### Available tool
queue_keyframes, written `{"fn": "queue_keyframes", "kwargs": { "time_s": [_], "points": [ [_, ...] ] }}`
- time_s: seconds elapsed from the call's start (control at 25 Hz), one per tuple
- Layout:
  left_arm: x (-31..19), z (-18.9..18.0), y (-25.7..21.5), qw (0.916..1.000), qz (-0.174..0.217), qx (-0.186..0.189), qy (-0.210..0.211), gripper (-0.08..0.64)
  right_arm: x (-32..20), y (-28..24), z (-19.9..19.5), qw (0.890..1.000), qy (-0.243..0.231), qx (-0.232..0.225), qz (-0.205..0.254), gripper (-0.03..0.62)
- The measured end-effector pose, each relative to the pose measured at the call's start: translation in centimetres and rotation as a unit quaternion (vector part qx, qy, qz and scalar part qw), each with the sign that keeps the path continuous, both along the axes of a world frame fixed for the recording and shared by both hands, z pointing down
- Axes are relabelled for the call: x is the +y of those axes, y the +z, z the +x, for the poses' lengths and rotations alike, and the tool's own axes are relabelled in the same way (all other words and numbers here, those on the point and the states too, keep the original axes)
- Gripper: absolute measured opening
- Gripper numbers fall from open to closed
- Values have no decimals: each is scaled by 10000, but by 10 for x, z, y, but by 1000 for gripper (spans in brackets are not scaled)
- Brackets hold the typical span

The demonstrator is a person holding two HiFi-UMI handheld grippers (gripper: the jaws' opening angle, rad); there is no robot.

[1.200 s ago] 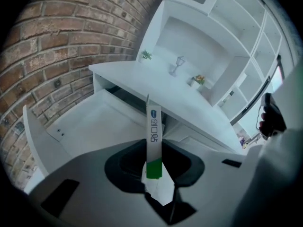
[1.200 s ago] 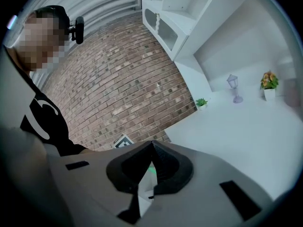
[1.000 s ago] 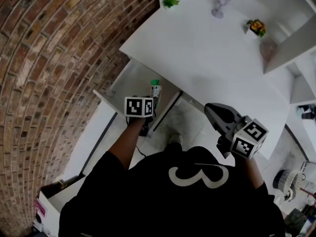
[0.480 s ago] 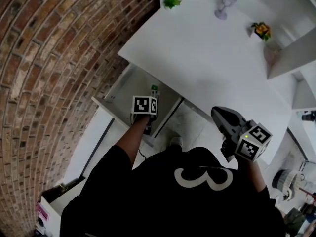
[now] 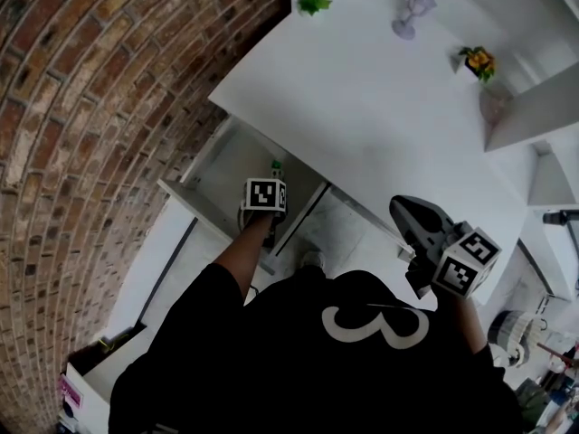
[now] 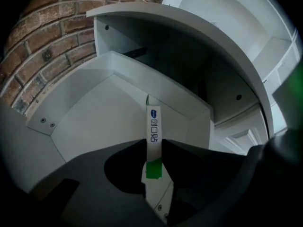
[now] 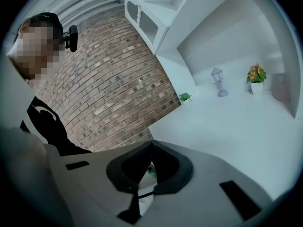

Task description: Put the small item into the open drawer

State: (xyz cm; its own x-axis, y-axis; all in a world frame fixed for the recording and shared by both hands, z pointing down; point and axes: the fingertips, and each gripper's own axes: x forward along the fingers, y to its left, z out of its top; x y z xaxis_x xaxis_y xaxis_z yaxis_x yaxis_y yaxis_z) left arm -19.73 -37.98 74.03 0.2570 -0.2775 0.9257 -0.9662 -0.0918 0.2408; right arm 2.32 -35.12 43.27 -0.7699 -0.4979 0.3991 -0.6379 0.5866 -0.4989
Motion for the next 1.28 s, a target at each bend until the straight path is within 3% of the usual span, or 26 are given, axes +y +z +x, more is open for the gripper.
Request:
{"fn": "queue_keyframes", "kwargs": {
  "time_s": [0.36, 0.64, 0.84, 1.04, 1.28],
  "points": [
    [-1, 4, 7, 10000, 21, 49, 1, 100, -7, 1, 10, 9998, 115, -41, 141, 11],
    [-2, 14, 3, 9980, -19, 577, -275, 215, -8, 2, 13, 9998, 111, -58, 152, 11],
    [-7, 16, -15, 9948, 183, 864, -502, 301, -5, -1, 0, 9998, -85, -72, 172, 11],
    [-16, 11, -59, 9863, 763, 1207, -829, 304, 0, -8, -15, 9988, -336, -226, 273, 11],
    [-22, 8, -154, 9616, 1840, 1780, -995, 264, 2, -28, -32, 9956, -541, -542, 532, 11]
  ]
}}
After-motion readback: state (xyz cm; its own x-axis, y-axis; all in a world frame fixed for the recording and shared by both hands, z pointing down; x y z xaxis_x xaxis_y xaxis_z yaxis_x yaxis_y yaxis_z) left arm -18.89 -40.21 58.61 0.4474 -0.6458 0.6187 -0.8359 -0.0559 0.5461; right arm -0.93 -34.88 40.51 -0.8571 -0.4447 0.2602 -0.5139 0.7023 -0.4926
